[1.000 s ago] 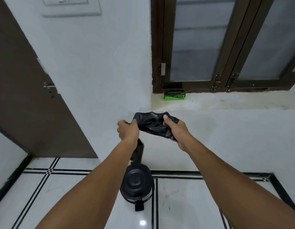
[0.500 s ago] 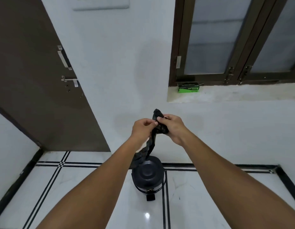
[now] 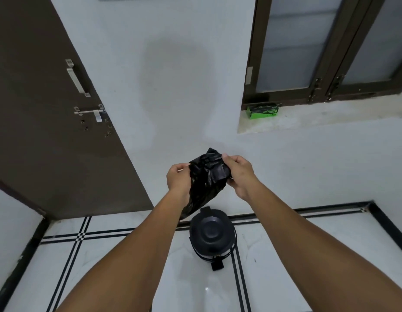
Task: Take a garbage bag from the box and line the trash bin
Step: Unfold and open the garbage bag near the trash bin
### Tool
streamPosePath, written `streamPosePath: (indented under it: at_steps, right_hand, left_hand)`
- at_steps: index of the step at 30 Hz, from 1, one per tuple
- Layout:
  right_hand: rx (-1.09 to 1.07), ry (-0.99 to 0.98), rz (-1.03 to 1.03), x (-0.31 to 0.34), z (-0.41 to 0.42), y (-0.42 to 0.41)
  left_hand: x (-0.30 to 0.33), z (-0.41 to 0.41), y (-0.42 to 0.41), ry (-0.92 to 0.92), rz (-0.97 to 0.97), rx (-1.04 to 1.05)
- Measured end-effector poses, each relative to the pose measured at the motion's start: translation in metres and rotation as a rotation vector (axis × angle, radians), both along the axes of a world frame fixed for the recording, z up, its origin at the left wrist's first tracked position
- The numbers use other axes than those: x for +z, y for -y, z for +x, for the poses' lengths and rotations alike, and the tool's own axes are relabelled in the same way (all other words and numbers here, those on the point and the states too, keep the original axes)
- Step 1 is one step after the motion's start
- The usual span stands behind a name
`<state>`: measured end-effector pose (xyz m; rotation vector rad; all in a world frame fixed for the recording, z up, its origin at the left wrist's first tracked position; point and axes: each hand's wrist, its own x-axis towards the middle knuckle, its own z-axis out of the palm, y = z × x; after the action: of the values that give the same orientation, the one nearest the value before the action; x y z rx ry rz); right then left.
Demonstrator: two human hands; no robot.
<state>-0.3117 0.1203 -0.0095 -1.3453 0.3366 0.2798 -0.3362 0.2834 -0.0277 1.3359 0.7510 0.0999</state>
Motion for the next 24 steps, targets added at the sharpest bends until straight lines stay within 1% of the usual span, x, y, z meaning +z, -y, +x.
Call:
streamPosePath:
  at_steps: [2, 3, 4, 6, 8, 10, 11, 14, 17, 19, 22, 24]
  right_hand:
    - [-0.001, 0.004, -0.049, 0.001, 0.002, 0.001]
    - [-0.023, 0.015, -0.081, 0.003, 0.003, 0.001]
    - [-0.051, 0.034, -0.105, 0.005, 0.005, 0.001]
    - [-0.068, 0.070, -0.119, 0.010, 0.009, 0.000]
    - [-0.040, 0.078, -0.102, 0.014, 0.010, 0.001]
    - [0.011, 0.085, -0.087, 0.015, 0.010, 0.001]
    - [0.038, 0.087, -0.082, 0.015, 0.010, 0.003]
    - [0.109, 0.087, -0.101, 0.016, 0.008, 0.009]
    - [0.163, 0.067, -0.098, 0.017, 0.010, 0.017]
    - [0.221, 0.044, -0.097, 0.017, 0.010, 0.021]
    - [0.302, 0.020, -0.108, 0.017, 0.013, 0.024]
    - [0.258, 0.030, -0.121, 0.018, 0.018, 0.025]
  left_hand:
    - [0.003, 0.001, 0.001, 0.031, 0.035, 0.092]
    - [0.008, 0.000, 0.003, 0.055, 0.100, 0.129]
    - [0.013, -0.002, 0.005, 0.094, 0.210, 0.130]
    - [0.020, -0.006, 0.009, 0.190, 0.428, 0.022]
    - [0.029, -0.010, 0.015, 0.199, 0.511, -0.156]
    - [0.028, -0.006, 0.016, 0.161, 0.509, -0.293]
    - [0.027, -0.003, 0.017, 0.140, 0.492, -0.330]
    - [0.026, 0.002, 0.021, 0.080, 0.373, -0.393]
    - [0.030, 0.002, 0.024, 0.089, 0.232, -0.456]
    - [0.028, 0.002, 0.024, 0.097, 0.178, -0.488]
    - [0.029, 0.003, 0.026, 0.094, 0.190, -0.493]
    - [0.033, 0.007, 0.029, 0.084, 0.174, -0.436]
